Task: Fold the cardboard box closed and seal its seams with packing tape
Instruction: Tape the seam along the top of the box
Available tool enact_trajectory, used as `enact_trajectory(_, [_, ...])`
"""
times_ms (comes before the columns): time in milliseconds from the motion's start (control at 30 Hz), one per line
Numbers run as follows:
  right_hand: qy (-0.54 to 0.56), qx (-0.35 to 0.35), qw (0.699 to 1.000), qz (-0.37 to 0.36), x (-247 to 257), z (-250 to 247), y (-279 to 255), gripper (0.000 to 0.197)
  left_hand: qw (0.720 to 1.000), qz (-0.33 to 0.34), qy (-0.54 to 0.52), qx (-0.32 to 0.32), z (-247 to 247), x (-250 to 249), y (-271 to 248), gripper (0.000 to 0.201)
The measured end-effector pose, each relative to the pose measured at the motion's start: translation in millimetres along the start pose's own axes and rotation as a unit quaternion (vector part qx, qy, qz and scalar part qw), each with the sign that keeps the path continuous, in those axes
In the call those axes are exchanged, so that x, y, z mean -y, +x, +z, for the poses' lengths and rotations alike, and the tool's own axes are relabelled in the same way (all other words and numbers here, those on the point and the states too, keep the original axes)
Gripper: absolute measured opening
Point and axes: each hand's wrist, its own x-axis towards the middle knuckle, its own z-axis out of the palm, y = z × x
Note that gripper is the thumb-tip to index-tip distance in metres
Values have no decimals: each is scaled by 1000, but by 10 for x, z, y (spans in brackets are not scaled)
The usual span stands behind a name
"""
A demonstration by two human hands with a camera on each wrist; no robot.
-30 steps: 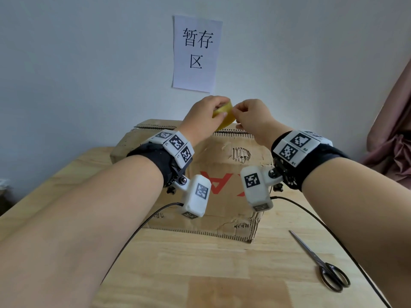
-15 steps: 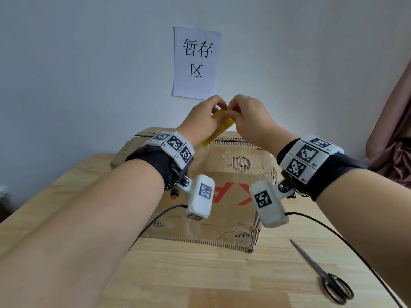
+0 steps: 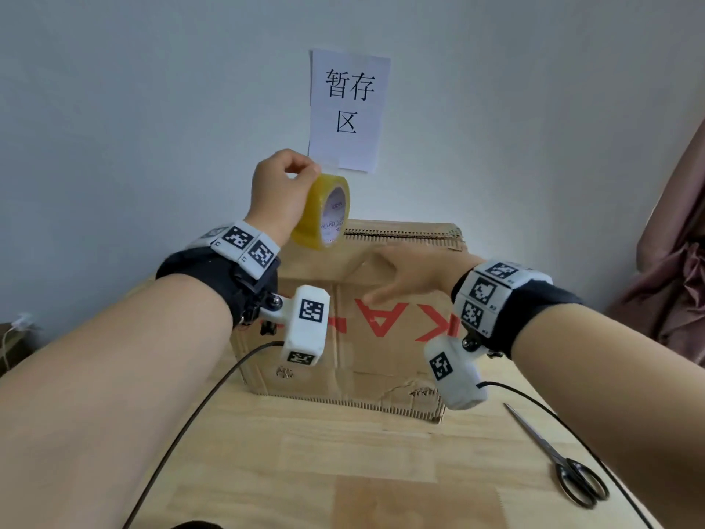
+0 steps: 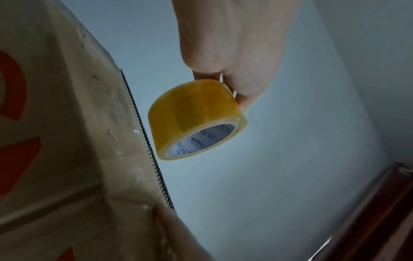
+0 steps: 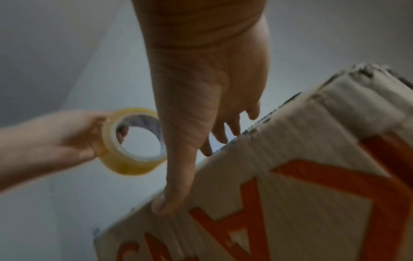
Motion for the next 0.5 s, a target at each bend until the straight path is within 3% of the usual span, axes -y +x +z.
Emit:
enact_trajectory(67, [-48,-3,999,-12,49,122,24,88,1000,-16,-11,-13,-42,-8,-19,11])
enact_trajectory(300, [-24,-22,999,9,-117,60,-93,64,996,-71,-51,-30,-67,68,-131,10])
enact_trajectory(500, [-83,-13,996,41,-459,-34,-161,66,995,-72,-67,-24,-81,81,-133,16])
